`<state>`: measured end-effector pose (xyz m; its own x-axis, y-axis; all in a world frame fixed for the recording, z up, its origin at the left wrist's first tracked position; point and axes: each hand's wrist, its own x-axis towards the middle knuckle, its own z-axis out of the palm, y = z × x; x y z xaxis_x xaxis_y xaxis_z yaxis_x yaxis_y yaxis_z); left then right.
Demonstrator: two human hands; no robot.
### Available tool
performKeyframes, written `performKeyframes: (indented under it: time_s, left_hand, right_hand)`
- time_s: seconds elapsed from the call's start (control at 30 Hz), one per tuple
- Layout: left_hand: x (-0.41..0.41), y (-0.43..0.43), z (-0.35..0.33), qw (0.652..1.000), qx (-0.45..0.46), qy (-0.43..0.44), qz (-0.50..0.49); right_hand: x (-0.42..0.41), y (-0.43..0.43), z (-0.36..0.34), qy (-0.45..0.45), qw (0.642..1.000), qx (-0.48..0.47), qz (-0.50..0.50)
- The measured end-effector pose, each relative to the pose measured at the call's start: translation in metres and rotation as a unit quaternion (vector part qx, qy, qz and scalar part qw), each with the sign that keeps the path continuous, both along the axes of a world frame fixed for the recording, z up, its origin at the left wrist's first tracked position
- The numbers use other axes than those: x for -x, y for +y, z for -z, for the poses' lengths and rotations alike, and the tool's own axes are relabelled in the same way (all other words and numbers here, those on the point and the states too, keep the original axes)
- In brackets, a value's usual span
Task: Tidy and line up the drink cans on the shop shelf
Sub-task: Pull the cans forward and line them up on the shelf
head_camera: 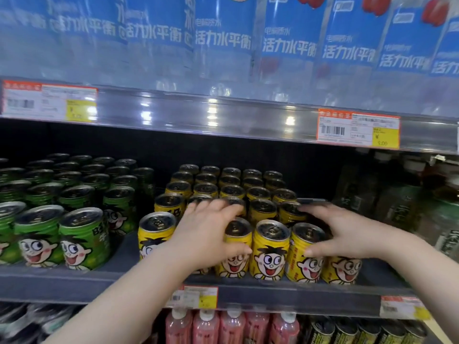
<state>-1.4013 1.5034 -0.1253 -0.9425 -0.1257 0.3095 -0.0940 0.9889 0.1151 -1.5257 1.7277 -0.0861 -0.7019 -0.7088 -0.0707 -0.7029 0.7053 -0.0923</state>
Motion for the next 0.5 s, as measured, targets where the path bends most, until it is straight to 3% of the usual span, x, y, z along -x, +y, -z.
performKeyframes:
  time_s: [0.07, 0.23, 0.37, 0.5]
  left_hand:
    - [-0.014, -0.026, -0.004, 0.999, -0.008, -0.011, -0.042]
    - [-0.045, -0.082, 0.003, 0.988, -0.115, -0.045, -0.095]
    - [-0.052, -0.099, 0.021, 0.977, -0.205, -0.03, -0.048]
    - [-0.05, -0.106, 0.03, 0.976, -0.217, -0.009, -0.017]
  right_hand:
    - [-0.016, -0.023, 0.001, 0.026, 0.996, 0.053, -0.062]
    - [-0.052, -0.09, 0.019, 0.026, 0.985, 0.055, -0.16]
    - [-0.061, -0.129, 0.029, 0.035, 0.987, 0.045, -0.147]
    - [-0.064, -0.145, 0.038, 0.071, 0.99, 0.031, -0.122]
